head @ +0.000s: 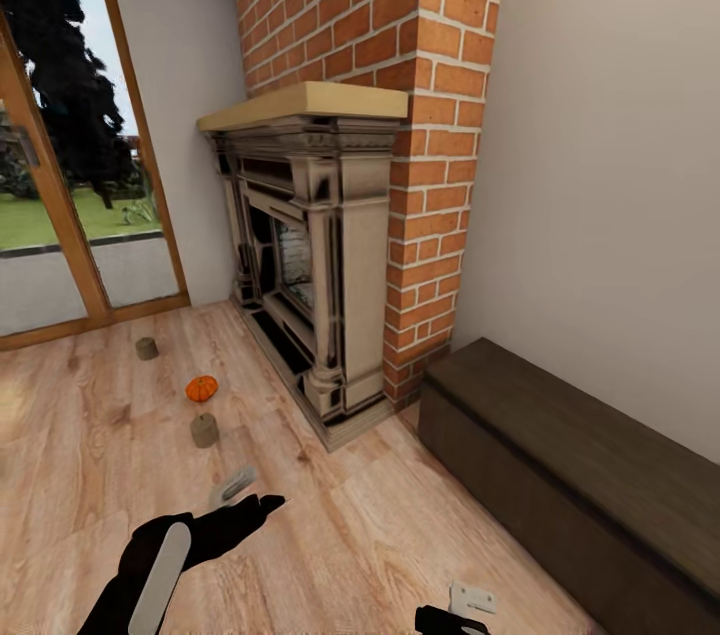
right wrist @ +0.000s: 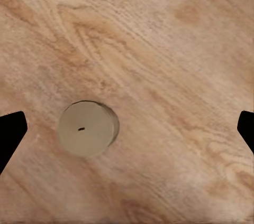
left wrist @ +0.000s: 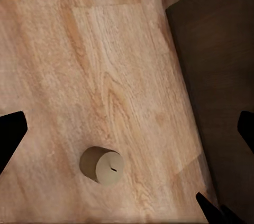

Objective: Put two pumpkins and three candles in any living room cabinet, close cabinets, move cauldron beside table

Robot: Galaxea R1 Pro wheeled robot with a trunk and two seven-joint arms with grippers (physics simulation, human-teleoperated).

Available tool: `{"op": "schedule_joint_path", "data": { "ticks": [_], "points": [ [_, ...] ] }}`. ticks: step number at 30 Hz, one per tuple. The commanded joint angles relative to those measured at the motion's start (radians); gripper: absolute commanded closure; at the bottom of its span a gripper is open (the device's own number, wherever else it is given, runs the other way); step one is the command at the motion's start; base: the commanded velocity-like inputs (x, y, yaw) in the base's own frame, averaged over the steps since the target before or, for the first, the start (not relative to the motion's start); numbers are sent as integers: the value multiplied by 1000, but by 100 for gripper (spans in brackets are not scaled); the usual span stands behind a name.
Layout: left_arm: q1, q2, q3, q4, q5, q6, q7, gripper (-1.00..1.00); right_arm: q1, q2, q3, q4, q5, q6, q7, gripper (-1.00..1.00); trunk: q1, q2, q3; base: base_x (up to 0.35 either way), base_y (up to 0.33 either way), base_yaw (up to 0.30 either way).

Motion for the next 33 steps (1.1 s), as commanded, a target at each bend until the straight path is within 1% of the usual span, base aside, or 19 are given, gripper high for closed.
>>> {"op": "schedule_joint_path", "data": {
  "ticks": [1,7,20,23,27,30,31,32,33],
  "points": [
    [0,-1,3,0,-1,6,-4,-100,-1,0,9,1,-11,-5,-4,-100,0,0,-1,-125,259,0],
    [1,-1,3,1,-2,5,-3,-100,-1,-1,9,1,-11,-5,-4,-100,0,0,-1,-40,195,0],
    [1,-1,1,0,4,5,-9,-100,-1,-3,9,2,-11,-6,-5,-100,0,0,-1,26,29,0],
    [1,-1,1,0,0,6,-37,-100,-1,-3,9,2,-11,-6,-5,-100,11,-21,-10,0,0,0],
    [1,0,1,-3,2,9,-93,-100,-1,-2,9,1,-11,-8,-4,-100,26,-49,-23,0,0,0],
    [1,4,3,-9,3,17,-176,-100,-1,-1,9,1,-11,-8,-2,-100,38,-70,-32,0,0,0],
    [-1,16,2,-10,3,20,-236,-100,-1,-1,9,1,-11,-7,-2,-100,42,-77,-35,0,0,0],
    [-4,38,3,-12,5,22,-299,-100,-1,-1,9,1,-11,-7,-2,-100,46,-84,-39,0,0,0],
    [-7,56,3,-15,11,25,-345,-100,-1,-1,9,1,-11,-7,-2,-100,49,-91,-42,0,0,0]
  ]
}}
